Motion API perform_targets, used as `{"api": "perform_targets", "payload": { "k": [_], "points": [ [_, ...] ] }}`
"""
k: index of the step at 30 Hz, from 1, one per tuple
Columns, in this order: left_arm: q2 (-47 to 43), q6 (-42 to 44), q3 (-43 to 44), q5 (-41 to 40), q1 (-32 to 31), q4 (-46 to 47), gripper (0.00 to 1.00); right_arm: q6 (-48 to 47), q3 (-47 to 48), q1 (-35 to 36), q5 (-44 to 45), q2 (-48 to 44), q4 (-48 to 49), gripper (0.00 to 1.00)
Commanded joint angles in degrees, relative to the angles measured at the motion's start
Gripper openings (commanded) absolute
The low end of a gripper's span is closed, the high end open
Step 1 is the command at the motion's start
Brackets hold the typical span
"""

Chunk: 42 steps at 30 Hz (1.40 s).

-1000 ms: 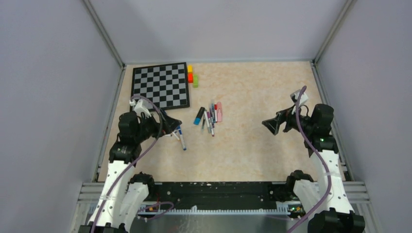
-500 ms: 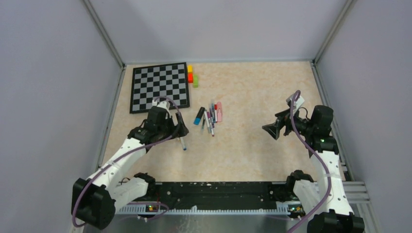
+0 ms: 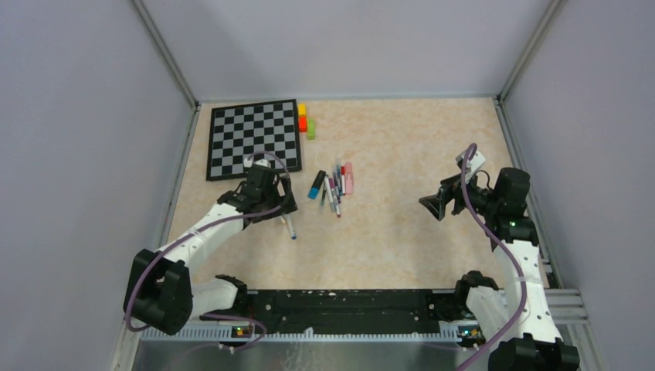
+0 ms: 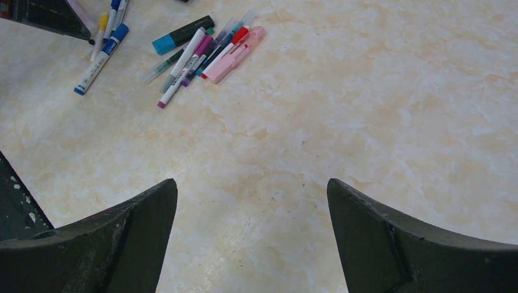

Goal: Open the pen caps
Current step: Pick up the pen from the center of the board.

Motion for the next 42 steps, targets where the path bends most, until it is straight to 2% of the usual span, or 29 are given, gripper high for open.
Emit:
{"api": "perform_targets", "payload": {
  "k": [1, 6, 14, 23, 28, 39, 42],
  "points": [
    [1.74, -0.68, 3.09, -1.46, -1.04, 2.80, 0.94, -0.55, 0.65, -0.59, 0.77, -0.55, 1.90, 0.90],
    [1.99, -2.05, 3.25, -5.04, -3.43, 3.31, 0.86, -0.55, 0.55, -0.67, 0.77, -0.46, 2.03, 0.90],
    [6.87, -3.38, 4.27, -8.62, -5.61, 3.24, 0.60, -0.55, 0.25, -0.67, 0.77, -0.13, 2.34, 0.90],
    [12.07, -2.97, 5.19, -9.97, -6.22, 4.25, 0.52, -0.68, 0.11, -0.67, 0.98, 0.42, 2.43, 0.89],
    [14.86, -3.04, 5.29, -9.79, -6.21, 4.73, 0.41, -0.73, 0.11, -0.67, 1.05, 0.42, 2.31, 0.89],
    [18.27, -3.19, 4.77, -8.74, -6.21, 5.54, 0.34, -0.90, 0.11, -0.67, 1.10, 0.16, 2.29, 0.89],
    [18.89, -3.15, 4.62, -8.29, -6.22, 5.45, 0.29, -0.98, 0.20, -0.67, 1.21, -0.08, 2.21, 0.89]
  ]
}}
